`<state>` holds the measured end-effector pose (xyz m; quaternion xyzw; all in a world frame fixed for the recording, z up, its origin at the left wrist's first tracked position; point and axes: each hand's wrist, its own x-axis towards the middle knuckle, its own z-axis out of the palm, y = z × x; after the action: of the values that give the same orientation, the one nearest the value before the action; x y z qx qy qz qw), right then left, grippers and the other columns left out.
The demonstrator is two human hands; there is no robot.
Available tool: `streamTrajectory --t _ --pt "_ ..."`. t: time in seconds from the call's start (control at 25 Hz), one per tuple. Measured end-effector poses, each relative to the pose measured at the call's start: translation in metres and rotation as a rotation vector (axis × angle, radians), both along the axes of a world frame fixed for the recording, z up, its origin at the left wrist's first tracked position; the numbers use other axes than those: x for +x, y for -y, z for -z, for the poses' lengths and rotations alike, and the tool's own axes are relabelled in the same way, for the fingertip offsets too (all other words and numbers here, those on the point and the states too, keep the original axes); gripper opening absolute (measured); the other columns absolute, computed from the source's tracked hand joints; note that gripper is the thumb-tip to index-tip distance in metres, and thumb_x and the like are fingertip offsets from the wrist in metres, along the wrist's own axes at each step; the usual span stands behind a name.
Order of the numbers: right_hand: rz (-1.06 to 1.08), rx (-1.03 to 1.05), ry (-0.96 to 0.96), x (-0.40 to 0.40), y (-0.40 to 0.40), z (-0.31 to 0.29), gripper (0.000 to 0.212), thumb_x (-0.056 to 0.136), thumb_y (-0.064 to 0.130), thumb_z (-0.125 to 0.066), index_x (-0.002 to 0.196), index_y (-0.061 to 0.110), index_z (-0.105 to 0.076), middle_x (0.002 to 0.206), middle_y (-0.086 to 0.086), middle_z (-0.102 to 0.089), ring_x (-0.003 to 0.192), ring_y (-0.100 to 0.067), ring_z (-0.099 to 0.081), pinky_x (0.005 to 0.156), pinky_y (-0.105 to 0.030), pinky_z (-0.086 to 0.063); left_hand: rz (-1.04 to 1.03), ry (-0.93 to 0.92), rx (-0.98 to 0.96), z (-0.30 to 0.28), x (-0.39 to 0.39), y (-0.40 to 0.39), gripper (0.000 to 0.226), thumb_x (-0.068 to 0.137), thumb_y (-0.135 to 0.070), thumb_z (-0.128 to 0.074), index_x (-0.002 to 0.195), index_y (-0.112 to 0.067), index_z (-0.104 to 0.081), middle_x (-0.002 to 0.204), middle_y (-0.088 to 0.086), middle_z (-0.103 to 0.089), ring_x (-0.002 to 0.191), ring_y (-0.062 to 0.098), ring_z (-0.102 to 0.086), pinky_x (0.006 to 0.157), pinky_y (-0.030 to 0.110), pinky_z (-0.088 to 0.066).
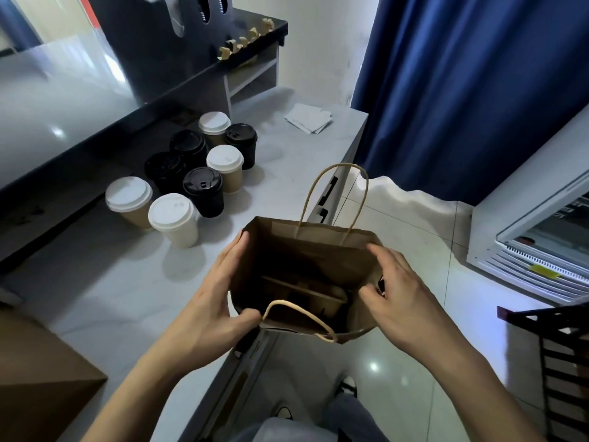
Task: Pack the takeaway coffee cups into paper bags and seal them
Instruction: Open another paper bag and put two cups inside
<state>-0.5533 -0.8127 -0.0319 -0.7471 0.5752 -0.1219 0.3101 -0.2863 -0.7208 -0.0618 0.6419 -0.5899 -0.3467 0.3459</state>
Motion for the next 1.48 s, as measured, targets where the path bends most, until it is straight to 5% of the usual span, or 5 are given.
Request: streamTrajectory --t 0.44,0.72,0.96,1.16,1.48 --pt "-0.095 -0.002 0.012 -0.009 0.114 0.006 0.06 0.101 0.024 -0.051 0.157 0.027 -0.029 0.148 0.011 -0.04 0.107 -0.006 -0.051 0.088 -0.023 -0.042 -0.08 0.019 0.001 -0.003 -0.021 0.085 0.102 0.077 -0.012 -0.067 0.16 -0.037 -0.013 0.165 -0.027 -0.012 0.152 -0.006 -0.008 0.126 0.035 -0.02" --pt "-0.253 0.031 0.011 -0.024 0.212 0.007 0.06 0.102 0.026 -0.049 0.157 0.028 -0.025 0.148 0.012 -0.037 0.11 -0.006 -0.051 0.085 -0.021 -0.04 -0.232 0.047 0.028 -0.001 -0.054 0.147 0.106 0.082 0.001 -0.075 0.16 -0.038 -0.014 0.164 -0.028 -0.013 0.15 -0.008 -0.01 0.122 0.023 -0.018" --pt "-0.431 0.028 0.02 -0.022 0.289 0.009 0.061 0.102 0.026 -0.05 0.158 0.029 -0.024 0.149 0.013 -0.036 0.113 -0.006 -0.05 0.088 -0.021 -0.038 -0.401 0.063 0.019 -0.004 -0.086 0.183 0.101 0.078 -0.016 -0.068 0.16 -0.038 -0.013 0.163 -0.03 -0.013 0.151 -0.007 -0.011 0.12 0.016 -0.017" --pt "-0.557 0.011 0.024 0.005 0.33 0.011 0.063 0.101 0.027 -0.051 0.158 0.03 -0.025 0.152 0.011 -0.036 0.116 -0.009 -0.053 0.094 -0.026 -0.045 -0.516 0.104 0.025 -0.004 -0.09 0.196 0.106 0.084 -0.005 -0.077 0.16 -0.037 -0.01 0.164 -0.029 -0.009 0.151 -0.006 -0.009 0.123 0.025 -0.017" --pt "-0.736 0.007 -0.056 0.074 0.383 0.004 0.064 0.099 0.024 -0.052 0.158 0.027 -0.027 0.155 0.004 -0.036 0.113 -0.013 -0.051 0.095 -0.024 -0.035 -0.69 0.099 0.059 0.002 -0.076 0.219 0.102 0.086 -0.026 -0.07 0.161 -0.036 -0.002 0.167 -0.022 -0.003 0.152 -0.006 -0.002 0.126 0.038 -0.017"
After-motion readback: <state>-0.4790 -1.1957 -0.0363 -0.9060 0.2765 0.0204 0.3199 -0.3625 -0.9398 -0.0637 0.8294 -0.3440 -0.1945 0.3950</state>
